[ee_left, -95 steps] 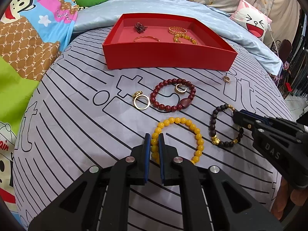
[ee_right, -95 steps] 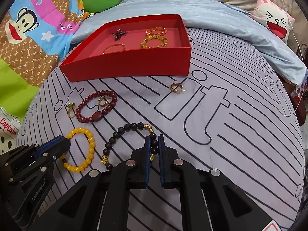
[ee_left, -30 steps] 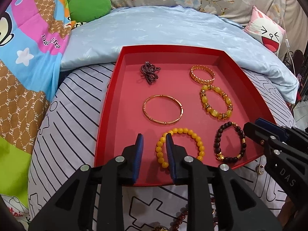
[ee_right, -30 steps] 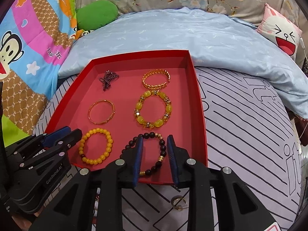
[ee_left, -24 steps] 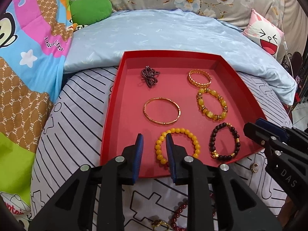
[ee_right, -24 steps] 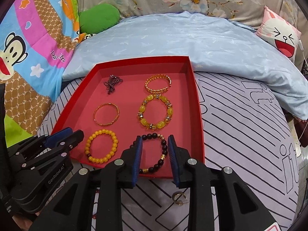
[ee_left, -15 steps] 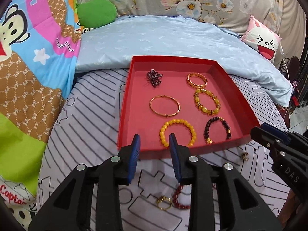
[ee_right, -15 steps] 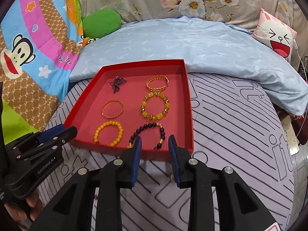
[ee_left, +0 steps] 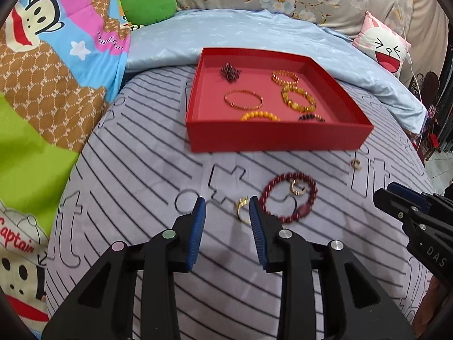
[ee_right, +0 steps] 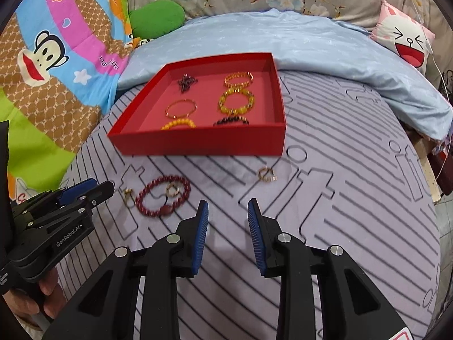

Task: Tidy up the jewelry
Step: 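Withdraw both tools and move them toward the dark red beaded bracelet and rings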

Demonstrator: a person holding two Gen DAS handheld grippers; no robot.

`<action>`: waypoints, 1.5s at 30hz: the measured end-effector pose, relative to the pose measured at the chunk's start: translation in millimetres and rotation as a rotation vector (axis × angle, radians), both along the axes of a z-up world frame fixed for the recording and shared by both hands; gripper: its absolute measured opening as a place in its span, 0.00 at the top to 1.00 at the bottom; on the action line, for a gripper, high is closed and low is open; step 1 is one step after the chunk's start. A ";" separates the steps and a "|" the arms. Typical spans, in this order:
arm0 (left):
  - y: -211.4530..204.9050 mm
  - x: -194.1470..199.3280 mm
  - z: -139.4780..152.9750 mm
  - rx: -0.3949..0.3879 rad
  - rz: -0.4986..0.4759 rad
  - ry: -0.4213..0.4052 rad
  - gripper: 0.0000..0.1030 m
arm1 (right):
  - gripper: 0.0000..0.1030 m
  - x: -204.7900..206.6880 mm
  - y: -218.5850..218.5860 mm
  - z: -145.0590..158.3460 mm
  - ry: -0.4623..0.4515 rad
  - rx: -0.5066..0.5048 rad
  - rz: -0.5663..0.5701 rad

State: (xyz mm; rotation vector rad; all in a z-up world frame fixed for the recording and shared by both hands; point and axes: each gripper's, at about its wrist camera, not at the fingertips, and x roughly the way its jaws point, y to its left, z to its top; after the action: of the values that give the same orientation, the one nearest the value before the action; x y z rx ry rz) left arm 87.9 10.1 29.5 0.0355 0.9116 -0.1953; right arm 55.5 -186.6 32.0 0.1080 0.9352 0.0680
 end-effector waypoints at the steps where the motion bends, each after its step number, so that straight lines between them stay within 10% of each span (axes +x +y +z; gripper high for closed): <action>1: 0.0 -2.9 -1.5 -0.001 -0.001 0.002 0.70 | 0.72 -3.9 -0.3 -2.9 0.007 0.000 -0.002; 37: 16.6 -8.7 -27.5 -0.031 0.082 0.029 0.66 | 0.62 38.7 44.6 -36.5 0.036 0.007 0.024; 45: 17.6 -7.7 -28.4 -0.042 0.086 0.031 0.65 | 0.72 29.4 23.1 -36.4 0.048 -0.002 -0.008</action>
State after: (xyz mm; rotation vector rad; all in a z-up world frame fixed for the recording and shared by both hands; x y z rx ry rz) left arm 80.2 27.7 1.0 -0.0463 0.9379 -0.1353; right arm 84.9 -163.5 -4.4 0.1123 0.9824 0.0577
